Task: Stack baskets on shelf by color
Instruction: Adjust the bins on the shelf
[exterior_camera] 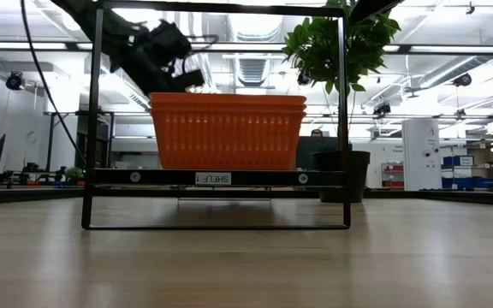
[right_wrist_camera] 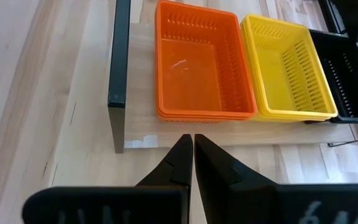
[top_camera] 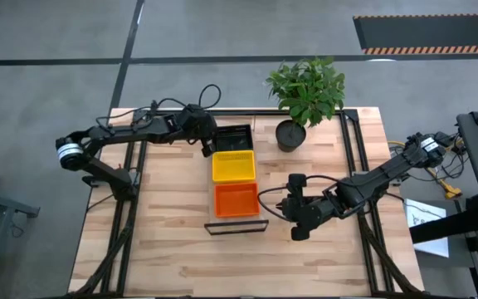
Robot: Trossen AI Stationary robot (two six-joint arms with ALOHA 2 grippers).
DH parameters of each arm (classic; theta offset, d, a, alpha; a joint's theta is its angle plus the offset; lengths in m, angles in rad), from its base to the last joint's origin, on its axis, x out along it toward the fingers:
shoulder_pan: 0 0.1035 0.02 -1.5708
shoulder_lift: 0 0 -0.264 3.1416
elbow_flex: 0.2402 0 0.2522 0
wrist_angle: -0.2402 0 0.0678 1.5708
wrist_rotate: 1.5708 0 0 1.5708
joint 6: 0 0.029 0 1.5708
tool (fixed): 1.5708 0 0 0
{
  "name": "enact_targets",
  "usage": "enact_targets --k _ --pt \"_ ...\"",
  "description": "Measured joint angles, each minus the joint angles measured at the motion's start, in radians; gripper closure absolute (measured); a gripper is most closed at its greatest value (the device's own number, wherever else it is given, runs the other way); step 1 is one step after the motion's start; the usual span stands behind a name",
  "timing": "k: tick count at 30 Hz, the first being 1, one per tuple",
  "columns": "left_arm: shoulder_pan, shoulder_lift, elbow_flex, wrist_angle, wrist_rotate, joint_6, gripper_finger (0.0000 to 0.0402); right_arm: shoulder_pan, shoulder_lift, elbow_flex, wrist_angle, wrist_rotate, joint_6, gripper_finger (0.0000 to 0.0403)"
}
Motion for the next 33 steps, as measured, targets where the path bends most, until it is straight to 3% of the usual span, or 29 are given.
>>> enact_targets --k 10,19,24,30,33 --pt "0.011 0.108 0.005 0.012 -0.076 0.002 0.0402 0.0 0.0 -0.001 0.001 0.0 0.003 0.0394" --pt "0.01 0.078 0.01 0.05 -0.064 -0.002 0.0402 0.0 0.0 -0.002 0.0 0.001 0.003 0.0394" --pt "-0.016 -0.025 0.009 -0.002 -0.042 -0.002 0.0402 0.0 0.0 -0.012 0.001 0.002 0.016 0.0394" --pt "-0.029 -0.214 -0.003 -0.251 -0.041 0.0 0.0402 0.0 0.0 -0.031 0.002 0.007 0.027 0.0394" --pt "-0.021 -0.255 -0.048 -0.28 -0.044 -0.001 0.0402 0.0 0.0 -0.041 0.002 0.024 0.029 0.0394"
